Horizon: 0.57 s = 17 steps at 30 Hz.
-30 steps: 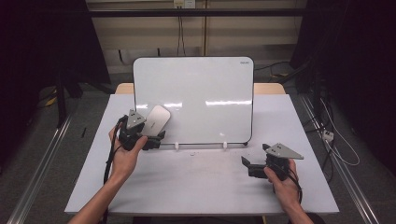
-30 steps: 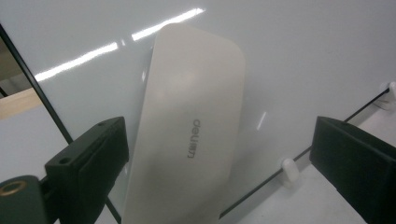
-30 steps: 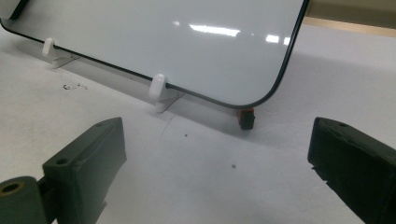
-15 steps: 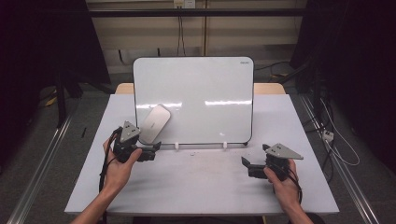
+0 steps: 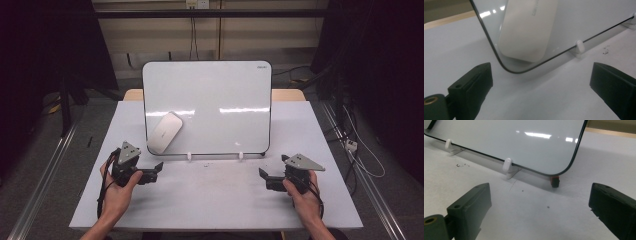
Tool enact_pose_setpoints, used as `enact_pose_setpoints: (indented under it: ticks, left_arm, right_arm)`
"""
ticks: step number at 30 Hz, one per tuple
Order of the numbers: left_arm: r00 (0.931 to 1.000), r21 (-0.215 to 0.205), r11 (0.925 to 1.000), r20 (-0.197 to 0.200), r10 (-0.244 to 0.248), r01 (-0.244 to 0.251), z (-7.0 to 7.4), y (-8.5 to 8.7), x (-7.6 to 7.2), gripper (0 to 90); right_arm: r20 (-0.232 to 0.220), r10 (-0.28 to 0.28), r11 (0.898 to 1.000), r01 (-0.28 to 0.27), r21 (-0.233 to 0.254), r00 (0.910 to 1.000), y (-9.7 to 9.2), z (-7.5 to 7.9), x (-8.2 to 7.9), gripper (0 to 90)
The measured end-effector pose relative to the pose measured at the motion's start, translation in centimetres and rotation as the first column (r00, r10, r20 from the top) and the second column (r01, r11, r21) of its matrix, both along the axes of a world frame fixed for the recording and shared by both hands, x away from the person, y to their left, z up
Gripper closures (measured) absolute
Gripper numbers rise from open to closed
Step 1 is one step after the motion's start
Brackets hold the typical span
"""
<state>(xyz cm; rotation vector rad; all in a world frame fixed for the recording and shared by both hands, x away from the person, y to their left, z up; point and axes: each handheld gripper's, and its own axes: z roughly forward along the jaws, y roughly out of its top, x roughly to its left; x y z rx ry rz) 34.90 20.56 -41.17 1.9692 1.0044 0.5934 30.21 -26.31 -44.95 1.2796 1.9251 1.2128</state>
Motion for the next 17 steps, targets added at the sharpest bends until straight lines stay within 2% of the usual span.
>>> enact_pose_setpoints:
  ticks: [2, 5, 8, 10, 13, 15, 17]
  left_arm:
    - [1.0000, -0.016, 0.9998, -0.004, 0.006, -0.006, -0.3, 0.2, -0.3, 4.1]
    - [0.9994, -0.028, 0.9994, 0.027, 0.021, -0.020, -0.7, 0.6, -0.9, 4.7]
    - [0.9998, -0.052, 0.9984, 0.006, 0.021, -0.021, -1.2, 0.9, -1.3, 4.6]
    - [0.9992, -0.034, 0.9988, 0.018, 0.036, -0.035, -1.4, 1.0, -1.6, 4.6]
    - [0.9986, -0.055, 0.9971, 0.008, 0.053, -0.052, -1.4, 1.3, -1.5, 4.4]
    - [0.9988, -0.045, 0.9979, 0.012, 0.047, -0.047, -1.4, 1.3, -1.5, 4.4]
    - [0.9988, -0.057, 0.9973, 0.011, 0.048, -0.048, -1.3, 1.4, -1.3, 4.4]
  right_arm:
    - [-0.001, -0.001, 1.000, 0.001, 0.000, 1.0000, 0.0, 0.0, 0.0, 4.4]
    - [-0.003, -0.002, 1.000, 0.002, -0.001, 1.0000, 0.1, 0.0, 0.0, 4.4]
    - [0.004, -0.003, 1.000, 0.003, -0.005, 1.0000, 0.0, 0.0, -0.1, 4.4]
    - [0.002, -0.007, 1.000, 0.007, -0.002, 1.0000, 0.0, 0.1, -0.1, 4.4]
    - [0.004, -0.007, 1.000, 0.007, -0.003, 1.0000, -0.1, 0.1, -0.2, 4.4]
    - [0.007, -0.006, 1.000, 0.006, -0.005, 1.0000, -0.2, 0.0, -0.1, 4.4]
    - [0.005, -0.008, 1.000, 0.008, -0.003, 1.0000, -0.2, 0.1, -0.1, 4.4]
